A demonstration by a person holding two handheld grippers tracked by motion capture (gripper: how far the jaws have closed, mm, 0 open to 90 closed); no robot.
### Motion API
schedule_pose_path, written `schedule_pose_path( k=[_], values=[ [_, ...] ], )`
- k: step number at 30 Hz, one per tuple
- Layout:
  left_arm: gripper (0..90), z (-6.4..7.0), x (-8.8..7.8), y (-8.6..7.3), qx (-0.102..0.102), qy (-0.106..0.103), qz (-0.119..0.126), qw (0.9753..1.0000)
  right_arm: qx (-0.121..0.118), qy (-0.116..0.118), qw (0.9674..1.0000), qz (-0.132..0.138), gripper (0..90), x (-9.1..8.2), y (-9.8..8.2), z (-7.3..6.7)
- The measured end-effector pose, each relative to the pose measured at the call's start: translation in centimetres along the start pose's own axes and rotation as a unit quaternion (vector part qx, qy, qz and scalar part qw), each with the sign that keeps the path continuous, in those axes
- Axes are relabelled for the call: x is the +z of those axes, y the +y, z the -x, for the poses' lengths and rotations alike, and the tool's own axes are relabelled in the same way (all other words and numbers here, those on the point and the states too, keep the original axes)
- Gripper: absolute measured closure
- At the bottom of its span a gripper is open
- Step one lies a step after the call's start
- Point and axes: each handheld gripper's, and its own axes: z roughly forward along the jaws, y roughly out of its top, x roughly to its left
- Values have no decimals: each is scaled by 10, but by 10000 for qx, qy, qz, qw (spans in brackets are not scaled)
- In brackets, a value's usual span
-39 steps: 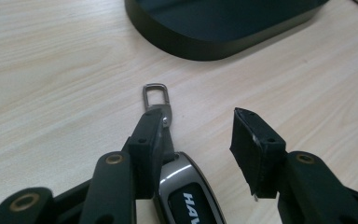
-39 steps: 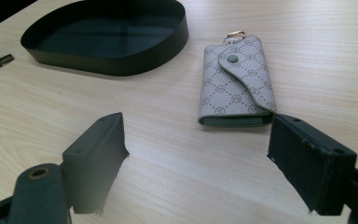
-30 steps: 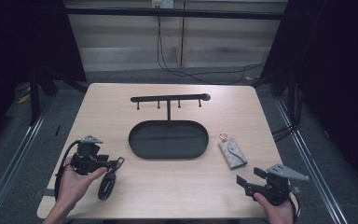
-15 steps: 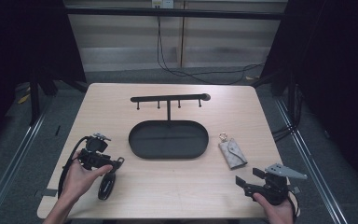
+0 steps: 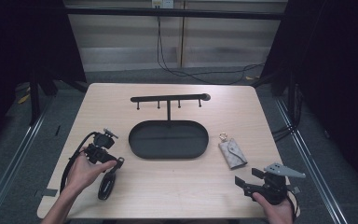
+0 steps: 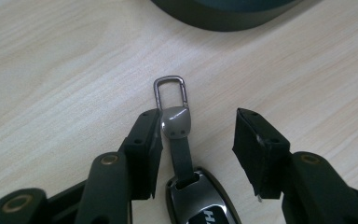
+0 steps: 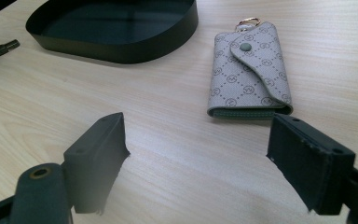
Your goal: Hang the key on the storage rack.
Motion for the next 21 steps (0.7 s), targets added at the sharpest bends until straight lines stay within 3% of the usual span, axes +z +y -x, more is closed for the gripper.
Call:
schedule_pose_path(
  k=[7,21],
  values=[
    [579,-12,10,4,-71,-73,-268,9996,17,-23,10000,-37,192,1,0,0],
    [649,-14,20,10,24,-49,-594,9982,11,-26,10000,-93,192,2,0,1]
  ],
)
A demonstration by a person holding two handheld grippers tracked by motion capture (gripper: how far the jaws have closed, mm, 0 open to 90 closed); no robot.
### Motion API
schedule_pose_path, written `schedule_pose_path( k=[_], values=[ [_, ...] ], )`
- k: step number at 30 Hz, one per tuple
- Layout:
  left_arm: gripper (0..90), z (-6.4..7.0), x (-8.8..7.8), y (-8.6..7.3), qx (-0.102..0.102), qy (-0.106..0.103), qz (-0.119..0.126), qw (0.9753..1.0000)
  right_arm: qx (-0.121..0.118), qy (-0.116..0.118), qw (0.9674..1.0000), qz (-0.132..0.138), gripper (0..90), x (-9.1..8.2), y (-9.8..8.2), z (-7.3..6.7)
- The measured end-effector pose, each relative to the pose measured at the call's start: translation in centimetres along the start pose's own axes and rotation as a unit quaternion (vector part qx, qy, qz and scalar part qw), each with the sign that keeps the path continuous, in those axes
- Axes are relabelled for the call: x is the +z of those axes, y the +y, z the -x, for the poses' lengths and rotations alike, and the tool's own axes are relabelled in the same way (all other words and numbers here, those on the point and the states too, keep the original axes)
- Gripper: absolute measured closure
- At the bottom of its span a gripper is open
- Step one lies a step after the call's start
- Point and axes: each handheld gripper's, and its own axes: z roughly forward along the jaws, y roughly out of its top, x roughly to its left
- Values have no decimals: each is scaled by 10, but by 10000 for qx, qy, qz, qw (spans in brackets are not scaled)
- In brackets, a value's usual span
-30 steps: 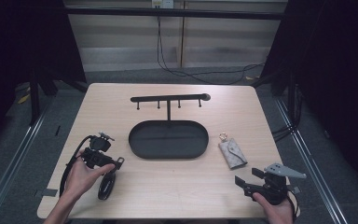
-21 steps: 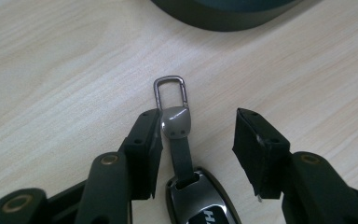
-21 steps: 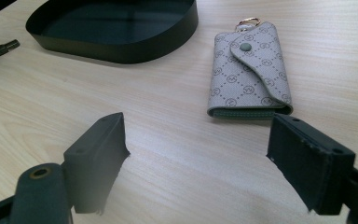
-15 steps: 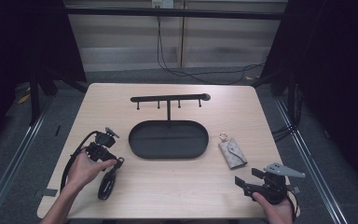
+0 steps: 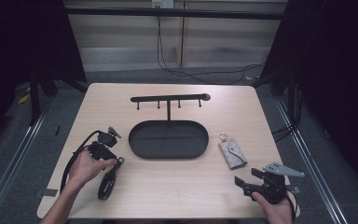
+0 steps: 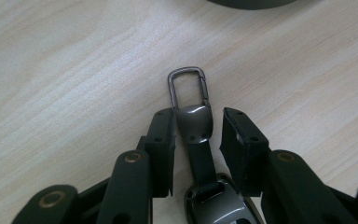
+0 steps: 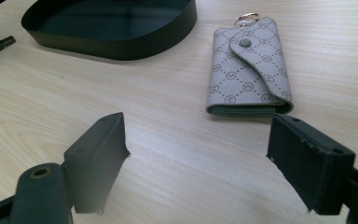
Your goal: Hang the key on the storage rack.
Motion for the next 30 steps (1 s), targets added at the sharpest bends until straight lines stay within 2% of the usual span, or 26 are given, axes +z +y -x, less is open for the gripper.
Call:
schedule_pose_path(
  k=[5,6,7,9,10,12,15,18,20,24,28,29,30],
  values=[
    [643,2,5,1,36,38,-89,9999,-2,8,10000,-7,192,0,0,0],
    [628,2,5,2,102,66,-133,9998,5,7,10000,-7,189,1,0,0],
    [628,3,7,2,41,78,-126,9999,5,7,10000,-7,189,1,0,0],
    [630,5,9,3,101,175,-196,9996,3,15,10000,3,177,1,0,1],
    [634,5,9,4,142,152,-252,9995,-2,14,10000,13,179,0,0,0],
    [641,6,9,4,90,215,-258,9994,-20,10,10000,-8,179,1,0,0],
    [642,7,10,7,147,288,-334,9989,-31,16,10000,-8,179,1,0,0],
    [656,11,11,10,46,422,-454,9981,-31,19,10000,-9,179,1,0,0],
    [671,14,12,13,155,618,-511,9967,-10,21,10000,-11,178,1,1,0],
    [674,14,13,14,95,606,-525,9967,-43,42,10000,-51,178,3,1,-2],
    [705,16,13,14,147,618,-533,9966,-8,28,10000,-22,178,2,0,1],
    [705,16,13,15,106,613,-596,9963,-8,28,10000,-22,178,2,0,1],
    [705,15,13,16,155,614,-616,9961,-7,26,10000,-16,178,2,0,1]
  ],
)
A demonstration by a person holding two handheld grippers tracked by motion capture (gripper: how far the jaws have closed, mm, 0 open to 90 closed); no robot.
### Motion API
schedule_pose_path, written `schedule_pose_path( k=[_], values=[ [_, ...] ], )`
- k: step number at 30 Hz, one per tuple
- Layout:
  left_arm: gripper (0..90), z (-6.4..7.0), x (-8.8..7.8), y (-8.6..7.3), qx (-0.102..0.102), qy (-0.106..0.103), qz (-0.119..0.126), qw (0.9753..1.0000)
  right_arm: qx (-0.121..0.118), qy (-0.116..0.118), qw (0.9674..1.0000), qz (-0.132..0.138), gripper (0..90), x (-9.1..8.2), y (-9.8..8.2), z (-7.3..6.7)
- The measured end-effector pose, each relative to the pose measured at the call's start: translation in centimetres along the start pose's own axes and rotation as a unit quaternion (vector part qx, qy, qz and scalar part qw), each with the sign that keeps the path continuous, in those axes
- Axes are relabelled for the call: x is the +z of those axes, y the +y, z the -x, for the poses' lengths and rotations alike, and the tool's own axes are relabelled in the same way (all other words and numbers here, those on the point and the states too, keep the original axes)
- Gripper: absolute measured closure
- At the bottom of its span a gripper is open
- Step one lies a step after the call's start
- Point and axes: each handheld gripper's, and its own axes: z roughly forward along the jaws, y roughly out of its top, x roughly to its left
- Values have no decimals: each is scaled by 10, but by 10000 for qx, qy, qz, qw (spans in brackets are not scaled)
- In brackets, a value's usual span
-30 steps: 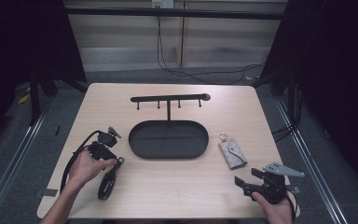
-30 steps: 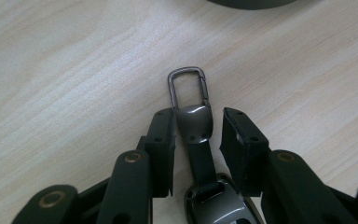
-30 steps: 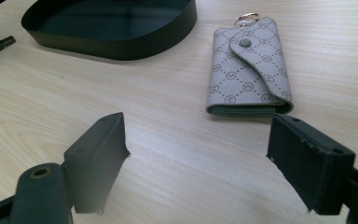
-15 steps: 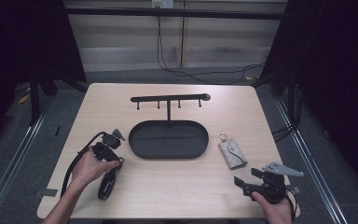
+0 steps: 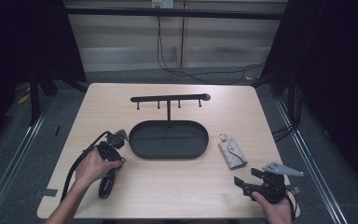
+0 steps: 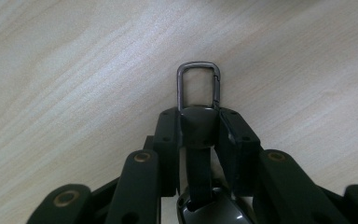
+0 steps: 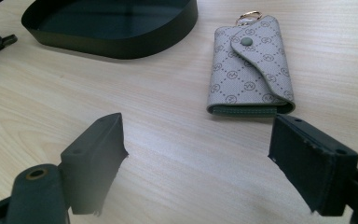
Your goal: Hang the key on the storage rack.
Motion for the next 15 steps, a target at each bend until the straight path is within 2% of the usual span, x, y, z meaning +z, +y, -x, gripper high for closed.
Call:
schedule_pose_path(
  k=[3,5,9,15],
  values=[
    [707,0,0,2,-26,-42,-86,10000,-40,12,10000,-18,178,1,0,-1],
    [707,-1,0,4,59,-31,-139,9999,-45,3,10000,-29,178,1,0,-1],
    [707,-3,0,5,90,-85,-191,9997,-36,-1,10000,-62,178,2,0,-1],
    [708,-5,0,6,-31,-194,-195,9996,-26,11,10000,-65,178,2,0,-1]
  ],
)
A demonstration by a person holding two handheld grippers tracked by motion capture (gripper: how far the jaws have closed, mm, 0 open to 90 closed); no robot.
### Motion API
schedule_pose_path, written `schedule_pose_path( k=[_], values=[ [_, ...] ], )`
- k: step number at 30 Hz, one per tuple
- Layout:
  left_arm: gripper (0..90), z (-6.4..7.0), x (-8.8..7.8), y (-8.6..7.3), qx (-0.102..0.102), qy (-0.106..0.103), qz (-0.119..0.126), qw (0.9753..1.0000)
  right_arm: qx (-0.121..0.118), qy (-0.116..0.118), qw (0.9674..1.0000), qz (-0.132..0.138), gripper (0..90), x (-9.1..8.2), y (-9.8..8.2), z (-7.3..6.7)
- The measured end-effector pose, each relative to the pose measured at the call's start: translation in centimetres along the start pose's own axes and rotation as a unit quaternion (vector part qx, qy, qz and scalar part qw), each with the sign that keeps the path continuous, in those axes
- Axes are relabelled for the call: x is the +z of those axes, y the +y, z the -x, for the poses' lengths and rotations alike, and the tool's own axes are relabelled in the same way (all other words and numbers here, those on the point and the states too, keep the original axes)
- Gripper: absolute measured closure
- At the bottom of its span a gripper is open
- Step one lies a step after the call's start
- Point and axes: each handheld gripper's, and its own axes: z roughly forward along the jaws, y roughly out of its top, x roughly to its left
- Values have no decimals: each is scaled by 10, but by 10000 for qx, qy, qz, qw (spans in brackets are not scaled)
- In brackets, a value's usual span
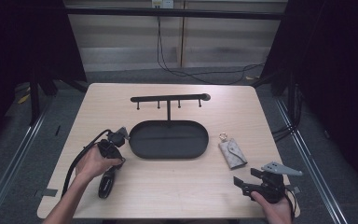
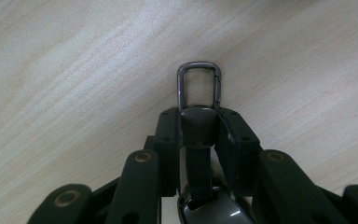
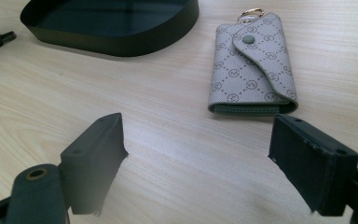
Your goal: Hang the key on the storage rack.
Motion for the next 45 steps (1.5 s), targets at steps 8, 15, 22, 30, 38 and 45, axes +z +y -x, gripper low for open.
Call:
schedule_pose_path(
  k=[8,15,22,30,38,45],
  values=[
    [709,-3,-6,-1,-31,-29,145,9999,8,8,10000,-17,178,1,0,0],
    [708,-7,-18,-5,-58,-120,284,9995,21,12,10000,-6,177,1,0,0],
    [708,-8,-26,-8,-7,-150,343,9993,30,23,10000,-19,177,2,0,1],
    [709,-4,-39,-10,64,-123,562,9983,34,14,10000,-24,176,2,0,0],
    [709,-3,-52,-12,71,-62,616,9981,39,11,10000,-28,176,3,0,1],
    [709,-5,-65,-14,52,-146,724,9973,36,-5,10000,-31,176,3,0,0]
  ],
)
